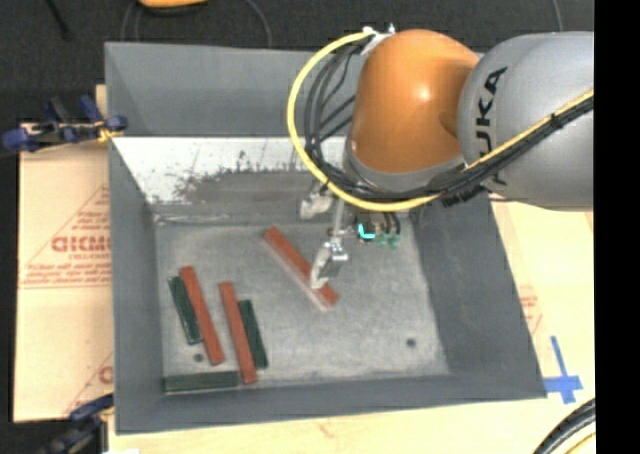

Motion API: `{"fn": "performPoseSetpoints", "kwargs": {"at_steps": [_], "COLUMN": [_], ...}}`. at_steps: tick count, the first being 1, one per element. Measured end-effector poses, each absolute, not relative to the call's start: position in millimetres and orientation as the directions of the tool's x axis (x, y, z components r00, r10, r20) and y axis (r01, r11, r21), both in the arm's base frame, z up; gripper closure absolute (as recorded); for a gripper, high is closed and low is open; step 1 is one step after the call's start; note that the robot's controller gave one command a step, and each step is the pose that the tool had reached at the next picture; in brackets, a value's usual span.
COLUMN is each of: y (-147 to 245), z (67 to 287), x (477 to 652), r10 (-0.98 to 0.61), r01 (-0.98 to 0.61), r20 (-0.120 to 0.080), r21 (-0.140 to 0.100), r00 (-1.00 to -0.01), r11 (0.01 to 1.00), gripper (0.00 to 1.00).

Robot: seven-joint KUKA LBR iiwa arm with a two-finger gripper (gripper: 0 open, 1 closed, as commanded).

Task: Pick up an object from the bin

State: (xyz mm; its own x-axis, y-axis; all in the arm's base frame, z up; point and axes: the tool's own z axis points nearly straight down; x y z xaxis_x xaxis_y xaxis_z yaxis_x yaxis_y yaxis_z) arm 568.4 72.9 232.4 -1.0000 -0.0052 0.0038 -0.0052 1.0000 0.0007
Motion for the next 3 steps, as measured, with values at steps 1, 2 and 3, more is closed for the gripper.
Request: {"fn": "performPoseSetpoints", "kwargs": {"at_steps": [1,2,3], "y": [73,63,32], "z": [237,190,127], "x": [569.8,564.6,561.0], "r10": [-0.004,0.037,-0.038], "r01": [-0.004,0.037,-0.038], "r20": [-0.004,-0.01,-0.006], "r21": [0.002,0.003,0.0], "r00": [-1.0,-0.999,-0.999], "r11": [1.0,0.999,0.999], "gripper": [0.0,0.0,0.0]}}
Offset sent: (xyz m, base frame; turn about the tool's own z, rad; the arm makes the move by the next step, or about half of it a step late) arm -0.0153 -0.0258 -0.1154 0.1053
